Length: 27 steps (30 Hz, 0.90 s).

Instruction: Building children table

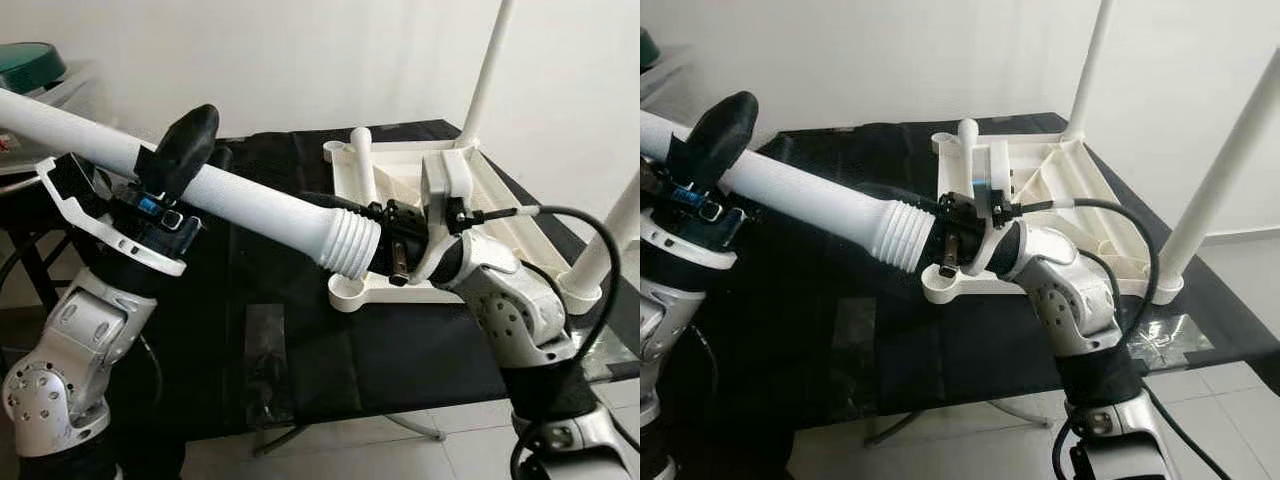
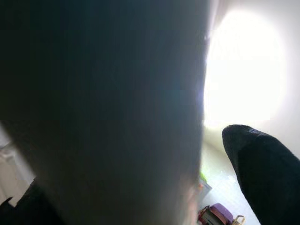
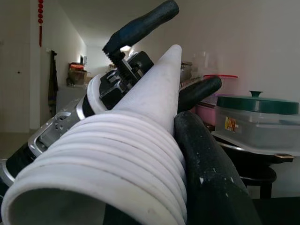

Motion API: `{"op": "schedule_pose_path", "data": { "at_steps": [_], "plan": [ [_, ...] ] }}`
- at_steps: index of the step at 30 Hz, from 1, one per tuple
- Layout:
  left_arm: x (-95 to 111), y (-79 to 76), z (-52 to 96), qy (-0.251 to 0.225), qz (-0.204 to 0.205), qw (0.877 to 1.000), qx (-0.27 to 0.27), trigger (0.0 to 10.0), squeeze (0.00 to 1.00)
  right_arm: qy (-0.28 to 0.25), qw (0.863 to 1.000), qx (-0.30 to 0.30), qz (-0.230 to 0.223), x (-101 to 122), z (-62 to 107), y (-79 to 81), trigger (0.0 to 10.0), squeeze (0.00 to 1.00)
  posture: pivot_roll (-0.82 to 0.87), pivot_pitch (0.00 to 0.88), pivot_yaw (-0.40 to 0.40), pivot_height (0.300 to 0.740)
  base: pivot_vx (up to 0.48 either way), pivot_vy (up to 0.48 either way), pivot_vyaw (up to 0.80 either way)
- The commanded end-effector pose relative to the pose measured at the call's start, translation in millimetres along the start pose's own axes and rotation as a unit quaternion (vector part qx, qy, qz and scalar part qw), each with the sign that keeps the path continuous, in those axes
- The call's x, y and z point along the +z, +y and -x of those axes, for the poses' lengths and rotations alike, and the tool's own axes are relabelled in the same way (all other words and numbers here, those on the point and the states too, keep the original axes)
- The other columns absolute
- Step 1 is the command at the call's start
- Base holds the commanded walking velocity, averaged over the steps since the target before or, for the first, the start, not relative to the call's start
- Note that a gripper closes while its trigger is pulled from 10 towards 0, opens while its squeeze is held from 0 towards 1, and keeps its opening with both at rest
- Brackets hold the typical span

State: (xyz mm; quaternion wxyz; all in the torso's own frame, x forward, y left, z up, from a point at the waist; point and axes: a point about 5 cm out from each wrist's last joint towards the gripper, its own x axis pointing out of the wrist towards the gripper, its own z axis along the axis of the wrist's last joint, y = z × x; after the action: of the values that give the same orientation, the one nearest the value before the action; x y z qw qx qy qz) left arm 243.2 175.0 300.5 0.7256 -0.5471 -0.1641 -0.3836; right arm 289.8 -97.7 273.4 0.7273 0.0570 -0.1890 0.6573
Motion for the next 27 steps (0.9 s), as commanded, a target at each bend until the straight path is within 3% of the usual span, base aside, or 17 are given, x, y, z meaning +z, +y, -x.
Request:
{"op": "schedule_pose_path", "data": {
  "at_steps": [1, 8, 9, 11, 12, 13, 14, 27],
  "plan": [
    [7.9, 1.0, -0.7, -0.014, -0.008, 1.000, 0.005, 10.0, 0.00, -0.001, 1.000, 0.020, -0.001, 0.9, -3.9, 7.0, 10.0, 0.00, 0.03, 0.003, 0.039, 0.740, 0.000, 0.000, 0.00],
    [17.6, 3.1, 1.6, -0.052, -0.017, 0.998, 0.022, 10.0, 0.00, -0.004, 1.000, 0.023, -0.010, -4.2, -7.6, 11.1, 10.0, 0.00, 0.01, 0.013, 0.022, 0.740, 0.000, 0.000, 0.00],
    [19.5, 3.9, 2.4, -0.062, -0.013, 0.998, 0.023, 9.0, 0.00, -0.004, 1.000, 0.026, -0.013, -4.6, -8.5, 12.1, 10.0, 0.00, 0.01, 0.015, 0.022, 0.740, 0.000, 0.000, 0.00],
    [20.6, 4.1, 2.7, -0.067, -0.010, 0.998, 0.021, 9.0, 0.00, -0.004, 0.999, 0.029, -0.015, -4.8, -9.1, 12.9, 10.0, 0.00, 0.01, 0.015, 0.022, 0.740, 0.000, 0.000, 0.00],
    [20.9, 3.9, 2.9, -0.068, -0.008, 0.997, 0.020, 0.9, 0.00, -0.003, 0.999, 0.031, -0.016, -5.3, -9.5, 13.7, 10.0, 0.00, 0.01, 0.016, 0.025, 0.740, 0.000, 0.000, 0.00],
    [20.9, 3.9, 2.9, -0.068, -0.008, 0.997, 0.020, 0.9, 0.00, -0.003, 0.999, 0.031, -0.016, -5.3, -9.5, 13.7, 10.0, 0.00, 0.01, 0.016, 0.025, 0.740, 0.000, 0.000, 0.00],
    [20.0, 2.9, 2.6, -0.065, -0.005, 0.998, 0.016, 0.0, 0.00, -0.001, 0.999, 0.034, -0.018, -5.9, -9.6, 14.6, 10.0, 0.00, 0.01, 0.016, 0.025, 0.740, 0.000, 0.000, 0.00],
    [14.7, -0.6, 2.6, -0.043, 0.007, 0.999, -0.001, 0.0, 0.00, 0.010, 0.999, 0.033, -0.019, -8.2, -7.4, 12.7, 10.0, 0.00, 0.01, 0.015, 0.027, 0.740, 0.000, 0.000, 0.00]
  ]
}}
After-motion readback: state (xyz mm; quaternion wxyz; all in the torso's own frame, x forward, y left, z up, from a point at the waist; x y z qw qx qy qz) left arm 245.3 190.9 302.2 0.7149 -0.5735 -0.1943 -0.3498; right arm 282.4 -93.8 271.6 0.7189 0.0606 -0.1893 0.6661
